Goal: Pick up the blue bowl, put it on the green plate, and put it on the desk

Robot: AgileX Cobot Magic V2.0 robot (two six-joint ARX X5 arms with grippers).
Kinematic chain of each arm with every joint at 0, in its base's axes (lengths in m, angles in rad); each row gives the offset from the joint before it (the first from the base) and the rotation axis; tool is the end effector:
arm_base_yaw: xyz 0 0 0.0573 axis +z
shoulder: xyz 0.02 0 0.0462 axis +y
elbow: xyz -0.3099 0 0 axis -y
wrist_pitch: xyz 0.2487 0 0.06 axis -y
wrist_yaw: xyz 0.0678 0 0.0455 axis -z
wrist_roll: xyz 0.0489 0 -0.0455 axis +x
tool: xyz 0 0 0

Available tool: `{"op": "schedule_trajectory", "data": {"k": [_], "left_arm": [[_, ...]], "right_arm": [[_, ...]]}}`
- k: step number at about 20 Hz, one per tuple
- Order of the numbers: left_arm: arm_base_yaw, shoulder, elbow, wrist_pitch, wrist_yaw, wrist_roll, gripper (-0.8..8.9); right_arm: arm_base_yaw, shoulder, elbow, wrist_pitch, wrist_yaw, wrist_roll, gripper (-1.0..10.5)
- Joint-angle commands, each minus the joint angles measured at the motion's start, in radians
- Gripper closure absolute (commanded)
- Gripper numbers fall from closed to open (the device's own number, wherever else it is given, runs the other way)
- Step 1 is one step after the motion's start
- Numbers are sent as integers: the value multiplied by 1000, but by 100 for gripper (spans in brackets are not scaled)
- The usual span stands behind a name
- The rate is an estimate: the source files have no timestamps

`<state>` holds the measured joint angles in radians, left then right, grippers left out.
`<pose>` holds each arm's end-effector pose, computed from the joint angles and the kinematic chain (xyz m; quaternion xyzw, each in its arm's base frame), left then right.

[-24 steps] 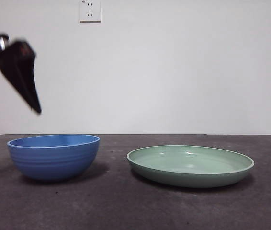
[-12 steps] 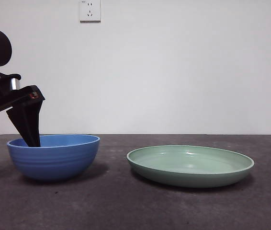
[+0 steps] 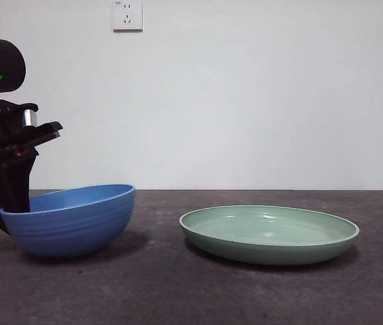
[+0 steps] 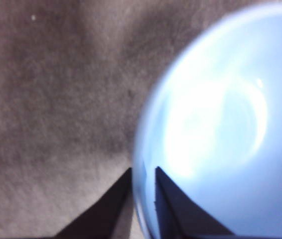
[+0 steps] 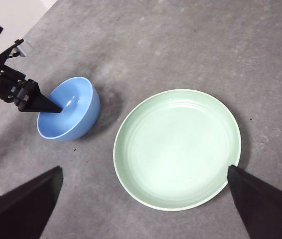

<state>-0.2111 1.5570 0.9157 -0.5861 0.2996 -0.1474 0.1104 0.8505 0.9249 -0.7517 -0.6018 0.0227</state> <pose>0.2800 -0.0748 0.2048 -0.0837 0.5890 -0.1636 0.7870 0.1395 0.0433 0.3470 0.0908 0.3259 0.3251 0.8831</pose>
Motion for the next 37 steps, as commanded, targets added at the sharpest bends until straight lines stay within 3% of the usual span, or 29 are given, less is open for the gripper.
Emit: {"op": "schedule_trajectory", "data": {"k": [1,5,10,16,25,35,37], "left_arm": [[-13,16,23,3,-44,10,798],[-62,16,108,-65,-50,15,798],[-185,66,428,-256,-128,8,798],[-333,296,777,-354,-127,-4,798],[-491,678,1112,-445,-128,-3,798],[-504,729,1141,-466,-128,4,789],[-504,729,1141,-463,-128,6,711]], "right_arm": [[2,4,17,7,-1,3,354],[2,4,17,7,-1,3,354],[2,4,17,7,-1,3,354],[2,4,17,3,-1,3,354],[3,4,17,2,-1,3,354],[3,4,17,-6,-1,3,354],[3,4,17,-8,-1,3,354]]}}
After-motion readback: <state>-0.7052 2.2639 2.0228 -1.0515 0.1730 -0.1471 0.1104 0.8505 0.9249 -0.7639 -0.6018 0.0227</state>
